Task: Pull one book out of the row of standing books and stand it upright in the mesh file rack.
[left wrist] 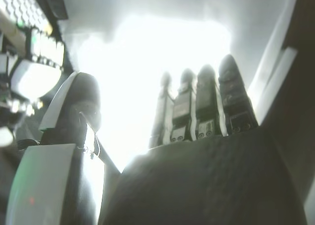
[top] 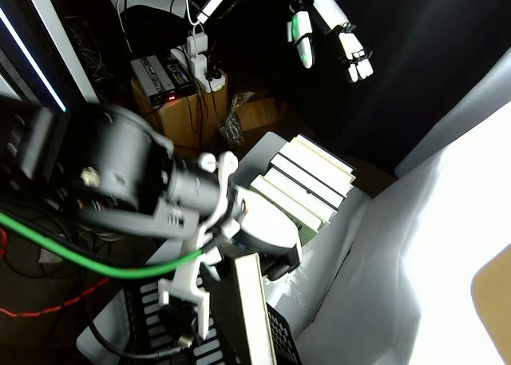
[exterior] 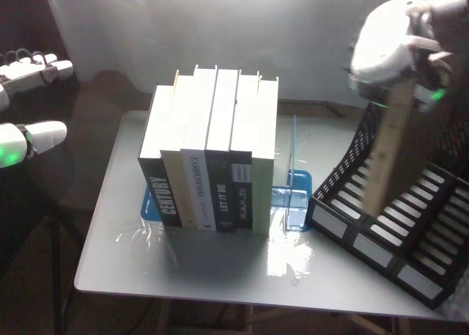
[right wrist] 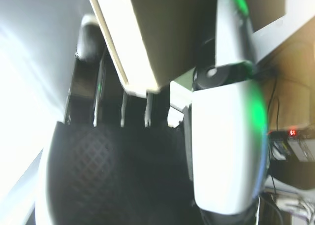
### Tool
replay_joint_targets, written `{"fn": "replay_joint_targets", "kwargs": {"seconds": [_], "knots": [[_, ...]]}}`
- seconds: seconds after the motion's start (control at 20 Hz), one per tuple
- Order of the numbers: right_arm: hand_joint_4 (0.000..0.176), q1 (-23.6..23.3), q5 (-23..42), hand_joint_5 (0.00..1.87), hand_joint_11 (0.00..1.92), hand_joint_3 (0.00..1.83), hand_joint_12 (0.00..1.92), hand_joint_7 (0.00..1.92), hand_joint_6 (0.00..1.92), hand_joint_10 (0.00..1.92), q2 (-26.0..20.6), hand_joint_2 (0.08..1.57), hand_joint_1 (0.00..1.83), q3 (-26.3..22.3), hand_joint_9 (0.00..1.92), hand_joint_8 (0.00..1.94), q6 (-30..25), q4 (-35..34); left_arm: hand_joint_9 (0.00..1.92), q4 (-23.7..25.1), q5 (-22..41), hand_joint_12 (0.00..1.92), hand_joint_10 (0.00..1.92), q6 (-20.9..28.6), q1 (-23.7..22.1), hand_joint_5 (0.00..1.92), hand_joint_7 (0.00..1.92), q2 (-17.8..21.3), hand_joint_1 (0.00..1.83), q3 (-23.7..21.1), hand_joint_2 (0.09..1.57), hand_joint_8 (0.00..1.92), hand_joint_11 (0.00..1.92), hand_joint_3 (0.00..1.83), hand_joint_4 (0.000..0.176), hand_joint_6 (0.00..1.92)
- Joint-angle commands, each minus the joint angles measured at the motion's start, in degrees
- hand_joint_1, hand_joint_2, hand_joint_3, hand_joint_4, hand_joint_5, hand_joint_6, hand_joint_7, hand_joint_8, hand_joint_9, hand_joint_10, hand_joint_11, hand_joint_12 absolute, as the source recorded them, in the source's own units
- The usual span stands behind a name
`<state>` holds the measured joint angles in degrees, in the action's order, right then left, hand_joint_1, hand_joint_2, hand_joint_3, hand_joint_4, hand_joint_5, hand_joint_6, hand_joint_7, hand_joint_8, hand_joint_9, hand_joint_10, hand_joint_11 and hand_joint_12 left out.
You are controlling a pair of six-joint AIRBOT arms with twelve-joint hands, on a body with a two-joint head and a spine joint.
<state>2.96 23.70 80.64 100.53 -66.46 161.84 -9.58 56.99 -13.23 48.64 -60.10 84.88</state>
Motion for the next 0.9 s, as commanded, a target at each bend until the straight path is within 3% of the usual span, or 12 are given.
{"fn": "replay_joint_targets", "kwargs": {"seconds": [0.0,0.05,0.1,0.15,0.25,0.3,0.45,0.55,0.6,0.7,0.75,0.85], "knots": [[0.000,0.3,-4.7,0.63,0.42,0.01,1.90,0.65,1.33,1.78,-0.6,1.30,1.31,1.2,0.57,1.55,-0.5,1.8,0.00,-2.2,7.4,0.00,0.00,0.5,-0.2,0.20,0.07,0.2,0.53,0.7,1.35,0.00,0.00,0.00,0.000,0.01],[0.000,1.1,-4.9,0.65,0.51,0.00,1.84,0.72,1.29,1.67,0.0,1.27,1.33,3.2,0.67,1.44,-1.9,2.8,0.00,-2.3,7.7,0.00,0.00,0.8,0.1,0.20,0.08,0.0,0.53,1.0,1.35,0.00,0.00,0.00,0.000,0.01],[0.000,1.6,-5.2,0.58,0.46,0.01,1.90,0.65,1.34,1.77,0.7,1.30,1.31,4.5,0.58,1.59,-2.4,3.1,0.00,-2.5,8.1,0.00,0.00,1.0,0.5,0.20,0.06,-0.3,0.53,1.2,1.35,0.00,0.00,0.00,0.000,0.01],[0.000,2.4,-6.2,0.62,0.36,0.00,1.78,0.73,1.36,1.66,0.9,1.26,1.32,5.7,0.64,1.38,-3.2,3.3,0.00,-2.8,8.5,0.00,0.00,1.2,0.8,0.19,0.05,-0.5,0.53,1.4,1.35,0.00,0.00,0.00,0.000,0.00],[0.000,2.7,-7.0,0.37,0.04,0.00,1.43,0.40,0.42,0.70,1.2,1.15,1.16,6.3,0.26,0.30,-3.3,3.8,0.00,-2.8,8.6,0.00,0.00,1.4,0.8,0.19,0.05,-0.9,0.53,1.7,1.36,0.00,0.00,0.00,0.000,0.00],[0.000,2.7,-7.1,0.23,0.01,0.00,1.04,0.23,0.16,0.40,1.3,1.12,1.04,6.4,0.14,0.08,-3.3,3.9,0.00,-2.7,8.7,0.00,0.00,1.5,0.8,0.19,0.04,-1.1,0.53,1.7,1.36,0.00,0.00,0.00,0.000,0.00],[0.019,2.7,-7.7,0.01,0.00,0.00,0.31,0.00,0.00,0.07,1.3,1.08,0.98,6.1,0.04,0.00,-3.3,4.4,0.00,-2.6,8.8,0.00,0.00,2.0,0.8,0.17,0.03,-1.5,0.54,2.1,1.37,0.00,0.00,0.00,0.000,0.00],[0.037,2.7,-7.8,0.00,0.00,0.00,0.19,0.00,0.00,0.01,1.3,1.04,0.90,6.1,0.00,0.00,-3.2,4.5,0.00,-2.6,8.9,0.00,0.00,2.0,0.8,0.17,0.02,-1.6,0.53,2.1,1.37,0.00,0.00,0.00,0.000,0.00],[0.035,2.7,-7.8,0.00,0.00,0.00,0.04,0.00,0.00,0.00,1.1,1.02,0.85,5.8,0.00,0.00,-3.2,4.6,0.00,-2.6,8.9,0.00,0.00,2.0,0.8,0.17,0.02,-1.6,0.54,2.1,1.37,0.00,0.00,0.00,0.000,0.00],[0.019,2.3,-8.6,0.00,0.00,0.00,0.00,0.00,0.00,0.00,-0.2,0.99,0.82,4.2,0.00,0.00,-3.3,4.6,0.00,-2.6,8.9,0.00,0.00,2.1,0.8,0.16,0.02,-1.6,0.50,2.1,1.37,0.00,0.00,0.00,0.000,0.00],[0.031,2.2,-9.0,0.00,0.00,0.00,0.00,0.00,0.00,0.00,-1.1,0.97,0.76,3.0,0.00,0.00,-3.3,4.6,0.00,-2.6,9.0,0.00,0.00,2.1,0.8,0.16,0.01,-1.7,0.47,2.0,1.38,0.00,0.00,0.00,0.000,0.00],[0.021,1.3,-10.2,0.00,0.00,0.00,0.00,0.00,0.00,0.00,-3.8,0.98,0.71,-0.6,0.00,0.00,-3.3,4.5,0.00,-2.7,9.1,0.00,0.00,2.1,0.9,0.17,0.02,-1.7,0.47,1.8,1.38,0.00,0.00,0.00,0.000,0.00]]}}
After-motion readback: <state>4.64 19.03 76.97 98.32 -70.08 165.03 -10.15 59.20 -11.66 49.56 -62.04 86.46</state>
